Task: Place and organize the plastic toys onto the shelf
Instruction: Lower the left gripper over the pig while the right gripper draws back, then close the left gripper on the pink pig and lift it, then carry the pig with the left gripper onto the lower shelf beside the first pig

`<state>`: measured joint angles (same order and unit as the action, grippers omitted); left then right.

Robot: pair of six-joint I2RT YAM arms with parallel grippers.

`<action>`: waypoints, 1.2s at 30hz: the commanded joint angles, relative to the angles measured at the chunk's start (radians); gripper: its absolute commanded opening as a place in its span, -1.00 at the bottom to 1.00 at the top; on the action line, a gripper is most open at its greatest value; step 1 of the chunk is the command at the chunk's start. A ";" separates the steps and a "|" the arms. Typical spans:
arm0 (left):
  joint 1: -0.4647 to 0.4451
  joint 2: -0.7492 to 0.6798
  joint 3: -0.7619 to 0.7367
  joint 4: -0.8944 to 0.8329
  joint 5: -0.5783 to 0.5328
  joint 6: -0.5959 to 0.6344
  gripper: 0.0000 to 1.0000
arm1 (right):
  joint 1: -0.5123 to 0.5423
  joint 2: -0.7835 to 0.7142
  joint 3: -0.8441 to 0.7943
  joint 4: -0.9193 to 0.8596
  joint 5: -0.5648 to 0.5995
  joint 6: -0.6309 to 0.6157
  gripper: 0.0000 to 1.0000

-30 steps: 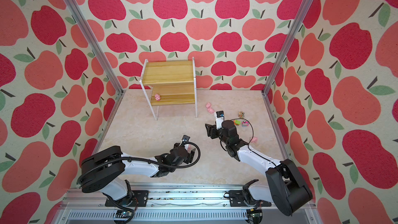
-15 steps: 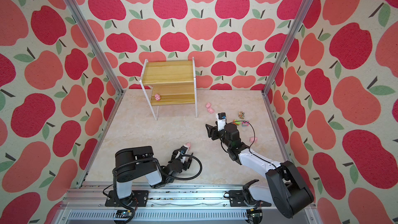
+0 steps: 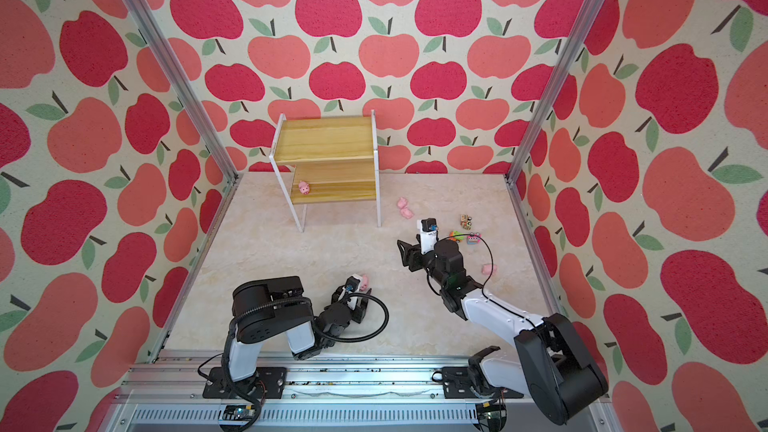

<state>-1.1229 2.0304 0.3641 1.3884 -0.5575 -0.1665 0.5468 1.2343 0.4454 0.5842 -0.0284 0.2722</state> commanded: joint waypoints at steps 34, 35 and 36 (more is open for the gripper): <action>0.242 -0.806 0.241 -1.067 0.034 -0.100 -0.42 | 0.007 0.040 0.036 0.053 -0.021 -0.082 0.37; 0.262 -0.812 0.262 -1.085 0.040 -0.094 -0.42 | 0.009 0.053 0.038 0.072 -0.021 -0.080 0.37; 0.280 -0.814 0.278 -1.101 0.048 -0.089 -0.42 | 0.013 0.065 0.041 0.090 -0.022 -0.083 0.37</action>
<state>-0.8780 1.2324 0.5896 0.4419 -0.5129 -0.2527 0.5499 1.2728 0.4541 0.6132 -0.0372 0.2165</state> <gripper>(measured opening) 0.292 0.684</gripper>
